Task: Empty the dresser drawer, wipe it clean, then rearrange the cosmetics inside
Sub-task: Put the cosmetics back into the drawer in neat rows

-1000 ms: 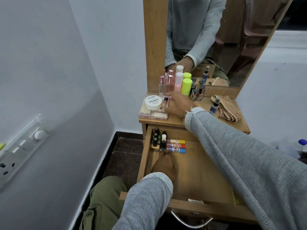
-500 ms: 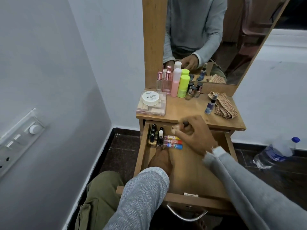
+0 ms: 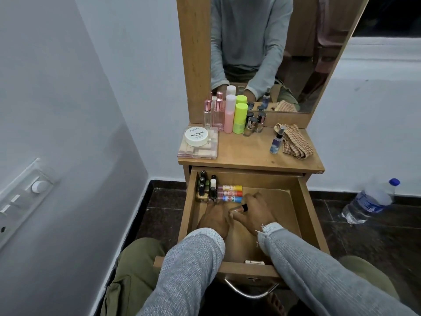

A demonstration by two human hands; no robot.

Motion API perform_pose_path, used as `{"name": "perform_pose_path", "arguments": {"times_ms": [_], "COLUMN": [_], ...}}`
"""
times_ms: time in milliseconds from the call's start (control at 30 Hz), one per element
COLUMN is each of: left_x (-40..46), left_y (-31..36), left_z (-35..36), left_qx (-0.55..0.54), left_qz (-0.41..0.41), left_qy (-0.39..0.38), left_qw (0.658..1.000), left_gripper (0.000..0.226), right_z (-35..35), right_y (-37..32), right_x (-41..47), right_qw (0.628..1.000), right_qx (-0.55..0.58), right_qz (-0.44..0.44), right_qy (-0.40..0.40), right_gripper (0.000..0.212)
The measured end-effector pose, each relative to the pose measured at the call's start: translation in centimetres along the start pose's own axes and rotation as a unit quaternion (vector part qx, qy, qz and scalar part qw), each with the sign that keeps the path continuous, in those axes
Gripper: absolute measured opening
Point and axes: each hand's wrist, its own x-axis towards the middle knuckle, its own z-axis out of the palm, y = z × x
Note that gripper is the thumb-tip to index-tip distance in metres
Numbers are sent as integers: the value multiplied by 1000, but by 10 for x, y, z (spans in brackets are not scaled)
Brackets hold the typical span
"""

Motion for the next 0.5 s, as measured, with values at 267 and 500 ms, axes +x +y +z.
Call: {"name": "perform_pose_path", "arguments": {"times_ms": [267, 500], "left_x": [3, 6], "left_y": [-3, -7], "left_z": [4, 7], "left_qx": [9, 19], "left_qz": [-6, -20], "left_qy": [3, 31], "left_qw": [1000, 999], "left_gripper": [45, 45], "right_z": [-2, -4], "right_y": [3, 0], "right_x": [0, 2], "right_qw": [1000, 998], "right_qx": [-10, 69], "right_qz": [-24, 1], "right_qy": [1, 12], "right_gripper": [34, 39]}}
